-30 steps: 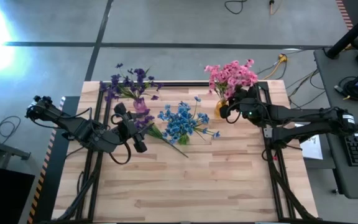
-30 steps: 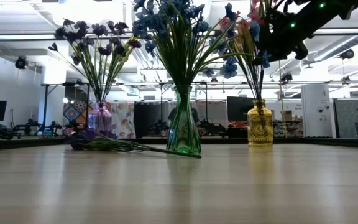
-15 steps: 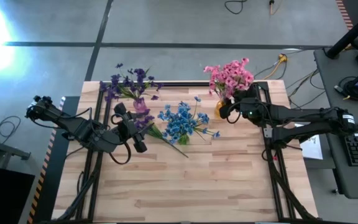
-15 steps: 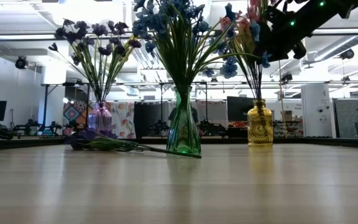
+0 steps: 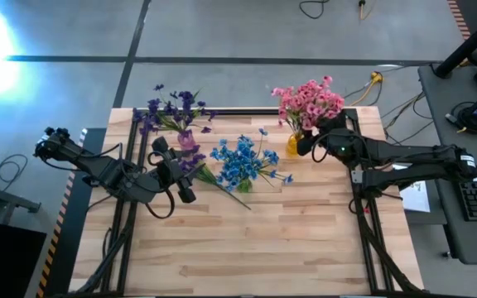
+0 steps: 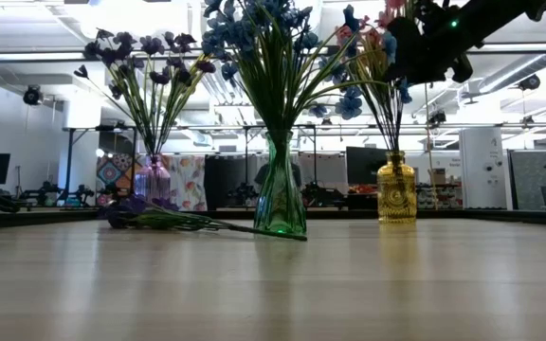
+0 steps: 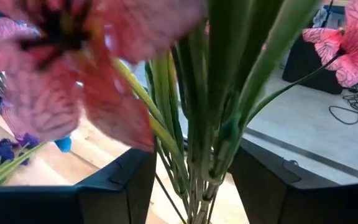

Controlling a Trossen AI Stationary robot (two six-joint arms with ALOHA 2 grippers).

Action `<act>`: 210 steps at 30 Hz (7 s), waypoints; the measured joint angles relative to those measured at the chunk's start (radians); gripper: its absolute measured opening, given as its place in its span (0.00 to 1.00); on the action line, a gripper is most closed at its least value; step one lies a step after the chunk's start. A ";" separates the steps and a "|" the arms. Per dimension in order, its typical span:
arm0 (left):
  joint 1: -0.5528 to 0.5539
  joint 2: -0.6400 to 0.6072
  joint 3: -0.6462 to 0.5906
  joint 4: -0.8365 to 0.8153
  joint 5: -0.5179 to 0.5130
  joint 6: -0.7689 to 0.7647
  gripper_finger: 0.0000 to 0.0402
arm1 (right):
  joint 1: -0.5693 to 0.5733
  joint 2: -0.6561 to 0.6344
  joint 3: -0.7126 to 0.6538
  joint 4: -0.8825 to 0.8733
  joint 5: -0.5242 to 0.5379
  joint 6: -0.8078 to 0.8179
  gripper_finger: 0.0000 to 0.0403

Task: Sort flowers into vase by color
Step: Put the pink flowers into the yellow vase

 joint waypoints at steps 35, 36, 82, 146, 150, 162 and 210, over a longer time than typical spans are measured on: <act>0.000 0.000 0.000 0.001 0.000 -0.004 0.49 | -0.001 0.003 0.001 -0.030 -0.026 0.001 0.02; 0.000 0.000 0.000 0.001 0.000 -0.004 0.49 | -0.001 0.006 0.001 -0.038 -0.026 -0.004 0.02; 0.000 0.000 0.000 0.002 0.000 -0.023 0.49 | -0.001 0.094 0.100 -0.234 -0.033 0.181 0.03; 0.000 0.004 -0.006 -0.059 0.160 -0.161 0.49 | -0.001 0.087 0.161 -0.323 -0.082 0.098 0.03; 0.000 0.004 -0.012 -0.059 0.160 -0.161 0.49 | -0.001 0.090 0.172 -0.339 -0.081 0.105 0.03; 0.000 0.004 -0.019 -0.050 0.157 -0.145 0.49 | -0.001 0.090 0.172 -0.337 -0.081 0.055 0.03; 0.000 0.004 -0.019 -0.052 0.157 -0.145 0.49 | -0.001 0.271 0.176 -0.360 -0.050 0.182 0.03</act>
